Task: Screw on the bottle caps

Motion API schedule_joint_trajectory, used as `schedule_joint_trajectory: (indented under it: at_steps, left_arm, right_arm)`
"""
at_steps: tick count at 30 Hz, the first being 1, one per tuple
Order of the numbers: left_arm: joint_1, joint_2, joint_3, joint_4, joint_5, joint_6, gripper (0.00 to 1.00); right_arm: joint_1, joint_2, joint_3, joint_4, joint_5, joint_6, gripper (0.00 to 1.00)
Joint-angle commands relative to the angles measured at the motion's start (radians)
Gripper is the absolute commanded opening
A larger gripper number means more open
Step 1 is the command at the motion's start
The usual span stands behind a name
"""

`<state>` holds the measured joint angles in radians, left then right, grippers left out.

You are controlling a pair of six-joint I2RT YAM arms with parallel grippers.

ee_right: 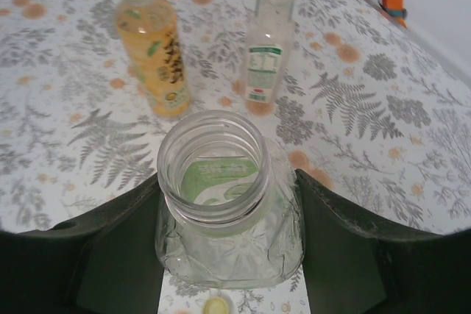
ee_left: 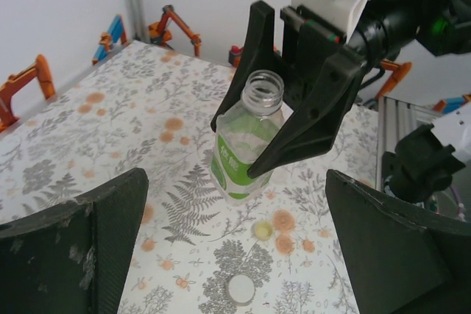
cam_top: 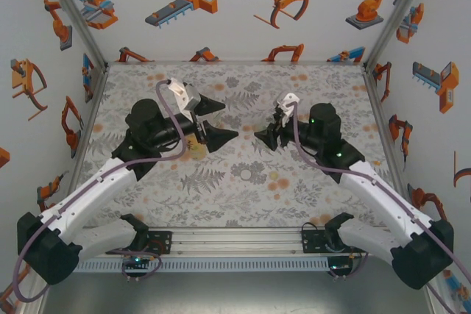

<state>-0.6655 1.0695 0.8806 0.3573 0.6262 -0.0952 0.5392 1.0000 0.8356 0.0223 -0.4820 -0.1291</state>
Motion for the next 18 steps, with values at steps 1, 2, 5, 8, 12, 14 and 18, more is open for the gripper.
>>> schedule_joint_trajectory:
  at_steps: [1,2,5,8,12,14,18]
  left_arm:
    - [-0.016,-0.008,-0.006,0.092,0.106,0.021,0.98]
    - [-0.021,-0.011,-0.009,0.094,0.121,0.024,0.98]
    - [-0.028,-0.021,-0.029,0.137,0.159,0.019,0.97]
    - [-0.035,-0.018,-0.040,0.189,0.194,0.003,0.97]
    - [-0.058,-0.001,-0.027,0.207,0.225,-0.001,0.97]
    - [-0.071,0.011,-0.016,0.210,0.242,0.001,0.97]
    - [-0.102,0.035,0.007,0.210,0.254,0.003,0.97]
  right_arm:
    - [-0.002,-0.052,0.068,-0.102,-0.151,-0.019,0.46]
    - [-0.003,-0.061,0.081,-0.122,-0.195,-0.020,0.45]
    - [-0.002,-0.079,0.119,-0.149,-0.329,-0.010,0.43]
    - [-0.002,-0.095,0.139,-0.095,-0.437,0.052,0.42]
    - [-0.002,-0.104,0.140,0.051,-0.512,0.180,0.42]
    - [-0.002,-0.108,0.142,0.119,-0.530,0.232,0.42]
    - [-0.002,-0.105,0.152,0.195,-0.548,0.283,0.43]
